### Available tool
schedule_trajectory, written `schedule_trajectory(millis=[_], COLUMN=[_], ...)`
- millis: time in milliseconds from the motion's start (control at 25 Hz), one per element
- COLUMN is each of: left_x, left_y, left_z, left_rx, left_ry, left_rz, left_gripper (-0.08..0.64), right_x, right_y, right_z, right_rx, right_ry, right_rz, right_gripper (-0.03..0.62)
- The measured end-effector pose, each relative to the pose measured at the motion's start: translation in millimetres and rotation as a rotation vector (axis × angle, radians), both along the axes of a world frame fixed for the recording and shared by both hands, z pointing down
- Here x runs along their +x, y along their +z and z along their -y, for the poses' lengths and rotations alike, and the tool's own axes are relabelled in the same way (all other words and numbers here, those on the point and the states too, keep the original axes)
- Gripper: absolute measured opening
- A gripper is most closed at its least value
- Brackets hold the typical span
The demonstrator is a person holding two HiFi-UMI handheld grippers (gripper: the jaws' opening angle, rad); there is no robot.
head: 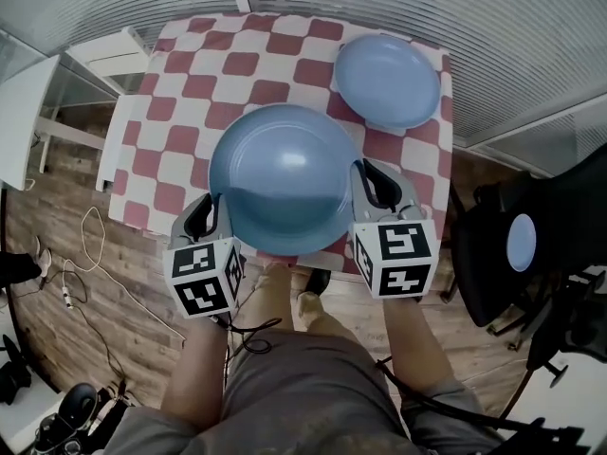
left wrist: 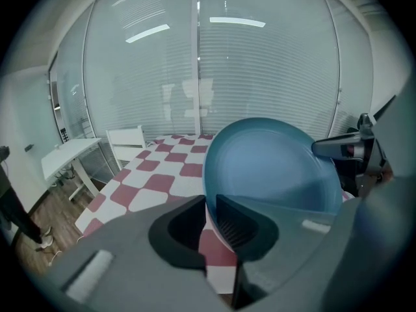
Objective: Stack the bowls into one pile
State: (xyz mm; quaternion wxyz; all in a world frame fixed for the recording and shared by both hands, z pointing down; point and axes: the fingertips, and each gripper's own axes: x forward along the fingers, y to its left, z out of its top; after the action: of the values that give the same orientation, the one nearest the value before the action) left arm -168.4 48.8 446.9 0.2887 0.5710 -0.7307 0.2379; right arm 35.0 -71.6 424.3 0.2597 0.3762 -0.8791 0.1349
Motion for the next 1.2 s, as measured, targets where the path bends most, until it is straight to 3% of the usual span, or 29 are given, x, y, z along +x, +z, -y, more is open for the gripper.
schedule_trajectory(millis=[680, 1200], left_x=[6, -4], left_y=[52, 69], left_z=[8, 19], left_rx=[-0.046, -0.032], left_ry=[0.04, 0.033], left_rz=[-0.035, -0.016], left_gripper=[0.057, 0.058], right_x=[14, 7], right_y=[65, 84], right_z=[-5, -2], right_rx=[-0.081, -0.039], right_ry=[0.054, 0.065], right_rz=[-0.07, -0.081], right_gripper=[0.064, 0.074])
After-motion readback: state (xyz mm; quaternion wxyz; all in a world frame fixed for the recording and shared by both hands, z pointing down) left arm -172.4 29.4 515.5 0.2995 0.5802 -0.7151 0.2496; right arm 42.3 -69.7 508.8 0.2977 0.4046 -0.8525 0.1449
